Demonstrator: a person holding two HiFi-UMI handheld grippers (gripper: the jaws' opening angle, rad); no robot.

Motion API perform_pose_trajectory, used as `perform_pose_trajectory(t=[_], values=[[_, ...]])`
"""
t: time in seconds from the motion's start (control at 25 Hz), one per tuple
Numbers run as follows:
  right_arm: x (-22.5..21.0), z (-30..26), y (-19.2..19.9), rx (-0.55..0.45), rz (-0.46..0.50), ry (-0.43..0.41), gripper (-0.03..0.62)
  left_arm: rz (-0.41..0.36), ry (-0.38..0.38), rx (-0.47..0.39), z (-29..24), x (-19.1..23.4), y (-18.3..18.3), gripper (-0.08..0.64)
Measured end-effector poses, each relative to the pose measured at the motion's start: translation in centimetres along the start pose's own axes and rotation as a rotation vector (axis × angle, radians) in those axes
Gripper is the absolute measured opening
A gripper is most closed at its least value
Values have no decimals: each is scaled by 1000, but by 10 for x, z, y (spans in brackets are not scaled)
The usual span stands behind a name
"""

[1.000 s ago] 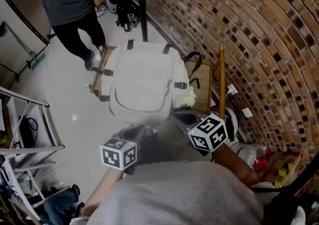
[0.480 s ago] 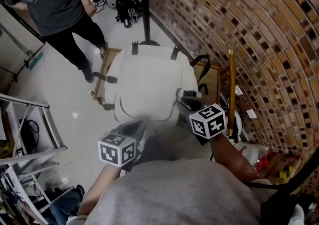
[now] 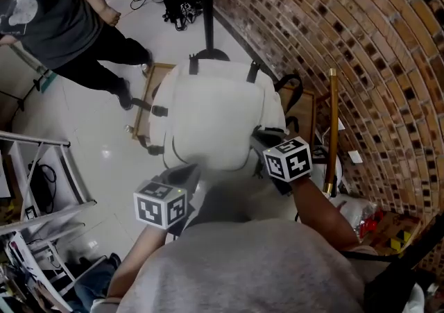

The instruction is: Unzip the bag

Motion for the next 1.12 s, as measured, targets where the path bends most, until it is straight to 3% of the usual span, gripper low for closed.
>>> perform_pose_trajectory(t=[0.52,1.12], values=[[13,22,34,50,48,-35,31,13,-22,-38,11,-18,16,0],[37,27,76,108,170,-62,24,93,-96,-113,40,-50,81,0]])
Point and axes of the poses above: the fingertips, and each gripper's own axes: z backward along the fingers, x to its left, y out of its underside, the point moved 4 cm from there along z, backward along the fingers, and after that the axes turned 6 degrees about x, right-handed, at the moved point
